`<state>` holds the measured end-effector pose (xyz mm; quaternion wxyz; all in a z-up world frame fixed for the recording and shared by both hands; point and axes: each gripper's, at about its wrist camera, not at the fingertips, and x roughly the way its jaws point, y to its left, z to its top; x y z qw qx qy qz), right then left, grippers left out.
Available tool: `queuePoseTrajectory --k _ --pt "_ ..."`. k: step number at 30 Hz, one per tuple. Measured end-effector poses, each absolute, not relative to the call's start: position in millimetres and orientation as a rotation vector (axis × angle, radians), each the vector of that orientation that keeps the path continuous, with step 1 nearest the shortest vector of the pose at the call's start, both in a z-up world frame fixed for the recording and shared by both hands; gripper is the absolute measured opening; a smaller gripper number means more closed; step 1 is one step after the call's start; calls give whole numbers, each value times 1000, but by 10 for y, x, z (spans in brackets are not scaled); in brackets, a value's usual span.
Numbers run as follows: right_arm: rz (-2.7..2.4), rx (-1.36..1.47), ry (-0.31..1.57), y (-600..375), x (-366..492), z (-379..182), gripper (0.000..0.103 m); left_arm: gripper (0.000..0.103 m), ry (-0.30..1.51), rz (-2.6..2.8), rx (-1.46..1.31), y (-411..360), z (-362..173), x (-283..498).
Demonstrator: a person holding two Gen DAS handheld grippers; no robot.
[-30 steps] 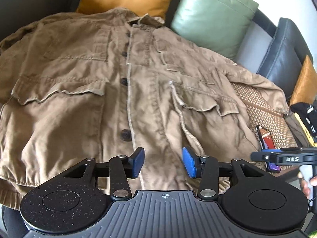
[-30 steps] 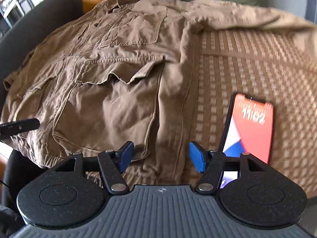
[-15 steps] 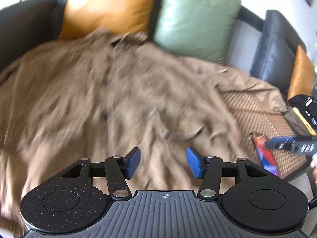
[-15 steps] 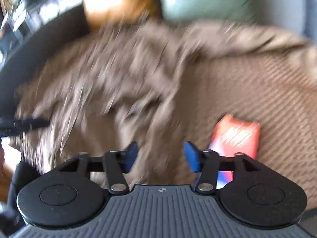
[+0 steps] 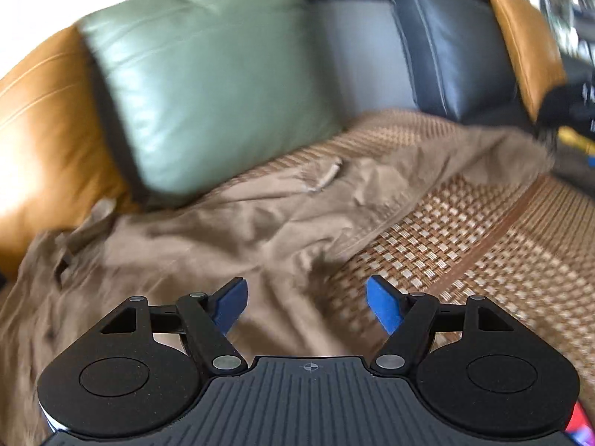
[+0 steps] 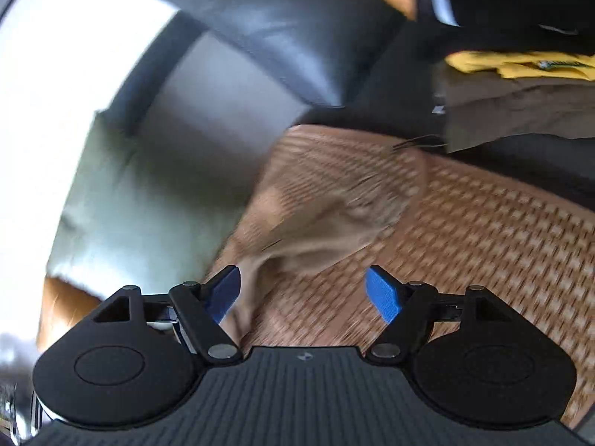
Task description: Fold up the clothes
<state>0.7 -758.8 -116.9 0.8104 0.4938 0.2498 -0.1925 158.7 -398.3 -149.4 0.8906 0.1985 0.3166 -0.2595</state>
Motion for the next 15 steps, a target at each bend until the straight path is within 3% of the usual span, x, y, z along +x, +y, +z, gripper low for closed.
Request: queuePoseTrajectory --k 10,11,12,13,14,15 --pt "-533 1268 567 -8123 499 -1812 79 85 650 -487 599 -4535 -1980 2038" --pt "-526 1314 566 -8156 545 -1884 78 84 661 -493 603 -4555 -2016 2064" --pt "-507 1353 568 -8178 597 -1946 68 80 675 -501 603 -4567 -2045 2090" --pt "-478 1384 577 -8193 660 -1993 55 60 687 -510 594 -4569 -2062 2120" --pt "-450 1393 584 -8207 726 -2004 19 26 708 -510 566 -4547 -2044 2164" --pt "-423 1328 571 -8206 790 -1897 17 15 736 -506 528 -4513 -2006 2216"
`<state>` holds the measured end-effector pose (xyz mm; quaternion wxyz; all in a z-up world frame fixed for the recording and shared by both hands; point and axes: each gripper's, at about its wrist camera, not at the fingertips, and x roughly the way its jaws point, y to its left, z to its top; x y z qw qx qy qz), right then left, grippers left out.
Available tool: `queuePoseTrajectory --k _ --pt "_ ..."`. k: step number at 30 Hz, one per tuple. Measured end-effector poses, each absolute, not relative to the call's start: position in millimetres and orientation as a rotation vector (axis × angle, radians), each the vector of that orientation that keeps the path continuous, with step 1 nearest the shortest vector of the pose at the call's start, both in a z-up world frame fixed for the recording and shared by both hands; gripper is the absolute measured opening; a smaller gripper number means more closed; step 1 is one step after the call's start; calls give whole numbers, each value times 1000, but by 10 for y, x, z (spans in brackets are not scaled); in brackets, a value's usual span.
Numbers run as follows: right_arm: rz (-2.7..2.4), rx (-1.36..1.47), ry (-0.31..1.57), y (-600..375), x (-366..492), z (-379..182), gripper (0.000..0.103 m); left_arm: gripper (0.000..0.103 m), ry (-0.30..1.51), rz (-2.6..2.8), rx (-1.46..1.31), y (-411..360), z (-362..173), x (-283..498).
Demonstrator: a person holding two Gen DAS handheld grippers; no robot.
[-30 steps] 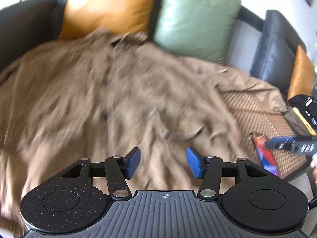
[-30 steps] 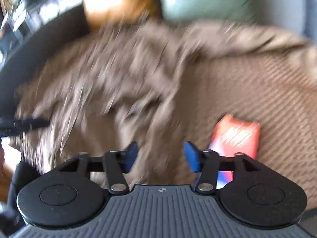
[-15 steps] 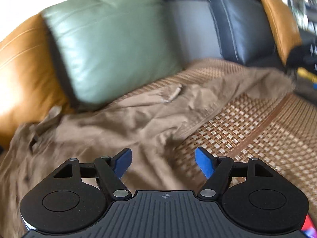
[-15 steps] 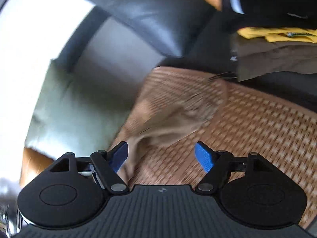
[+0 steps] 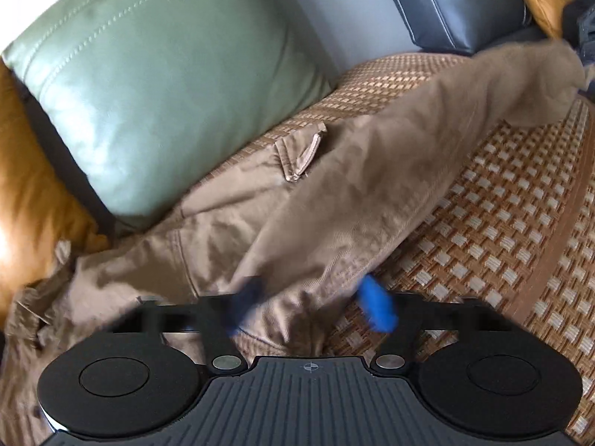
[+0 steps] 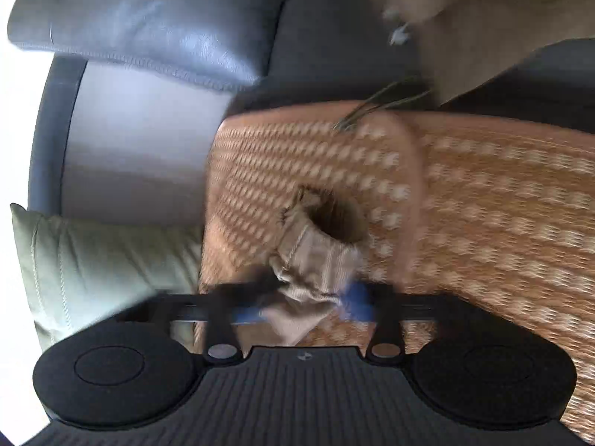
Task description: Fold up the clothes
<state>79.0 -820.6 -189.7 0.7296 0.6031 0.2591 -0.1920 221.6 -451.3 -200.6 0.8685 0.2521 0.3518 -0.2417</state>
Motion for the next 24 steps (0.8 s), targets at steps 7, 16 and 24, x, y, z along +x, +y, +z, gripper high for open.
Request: queuePoseTrajectory --k 7,16,24 --pt "-325 560 491 -7914 867 -1058 17 11 809 -590 365 -4265 -1758 2303" --pt "-496 461 822 -7849 702 -1807 56 59 807 -645 461 -4281 -1865 2189" --pt "-557 456 655 -8006 807 -1364 64 64 828 -607 305 -4133 -1713 2317"
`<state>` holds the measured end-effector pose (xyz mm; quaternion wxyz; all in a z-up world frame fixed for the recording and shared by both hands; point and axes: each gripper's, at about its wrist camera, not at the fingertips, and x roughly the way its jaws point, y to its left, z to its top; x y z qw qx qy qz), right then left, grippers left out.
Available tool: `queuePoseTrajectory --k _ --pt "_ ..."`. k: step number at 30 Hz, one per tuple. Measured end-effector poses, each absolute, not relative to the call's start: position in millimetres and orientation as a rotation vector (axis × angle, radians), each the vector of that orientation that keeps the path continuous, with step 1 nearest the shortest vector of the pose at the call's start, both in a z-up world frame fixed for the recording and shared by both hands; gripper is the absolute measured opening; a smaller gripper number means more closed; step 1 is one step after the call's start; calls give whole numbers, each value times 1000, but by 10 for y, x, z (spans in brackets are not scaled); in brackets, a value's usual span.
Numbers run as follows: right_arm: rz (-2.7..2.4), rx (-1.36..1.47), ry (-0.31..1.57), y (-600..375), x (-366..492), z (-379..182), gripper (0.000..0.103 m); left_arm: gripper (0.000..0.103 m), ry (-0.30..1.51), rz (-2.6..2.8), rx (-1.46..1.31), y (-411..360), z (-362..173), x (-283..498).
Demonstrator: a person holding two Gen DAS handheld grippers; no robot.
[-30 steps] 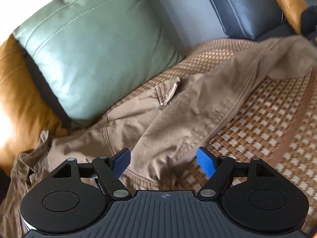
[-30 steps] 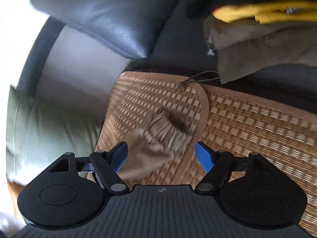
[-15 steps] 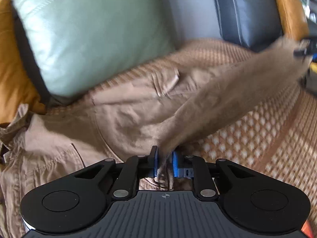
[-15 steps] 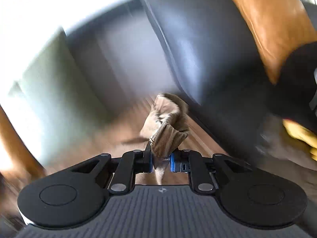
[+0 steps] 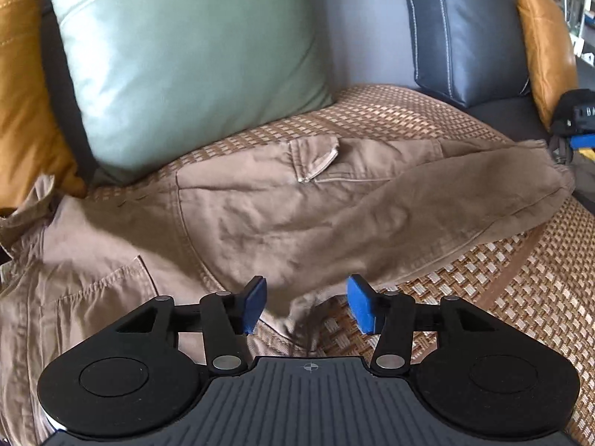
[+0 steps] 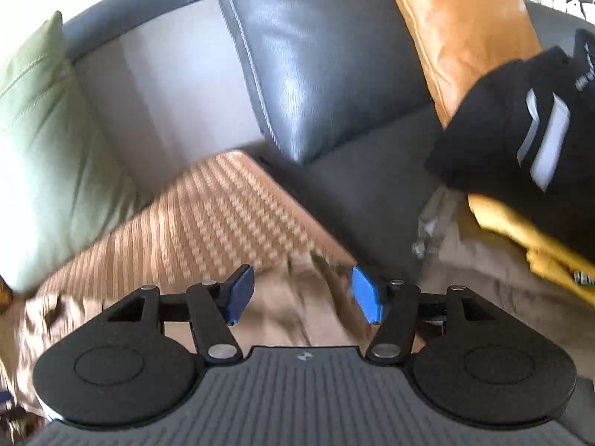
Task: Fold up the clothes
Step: 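Grasp the trouser's elastic cuff with the right tool and lift it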
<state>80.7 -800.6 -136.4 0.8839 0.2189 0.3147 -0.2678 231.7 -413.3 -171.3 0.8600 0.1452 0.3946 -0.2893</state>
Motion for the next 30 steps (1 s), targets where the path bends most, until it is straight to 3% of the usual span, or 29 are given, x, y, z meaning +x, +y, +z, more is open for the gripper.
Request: queuePoseTrajectory --k 8,10,14,19,21,27,30 --pt "-596 398 822 -8081 1227 -1634 66 70 836 -601 354 -4071 -1931 2300" --pt "-561 435 866 -8102 1273 -1743 33 72 831 -610 357 -4069 -1944 2297" --pt "-651 395 763 -8042 1212 -1761 34 76 815 -608 351 -4078 -1983 2300" --pt "-718 258 827 -7861 1394 -1935 41 78 807 -610 352 -4046 -1993 2299" --pt "-739 235 817 -7780 1355 -1815 59 78 833 -612 300 -3958 -1901 2298" --pt "-633 167 716 -7396 1043 -1283 76 80 763 -551 135 -3401 -1464 2000" --pt "-620 162 712 -7301 973 -1142 78 81 767 -511 124 -3130 -1348 1905"
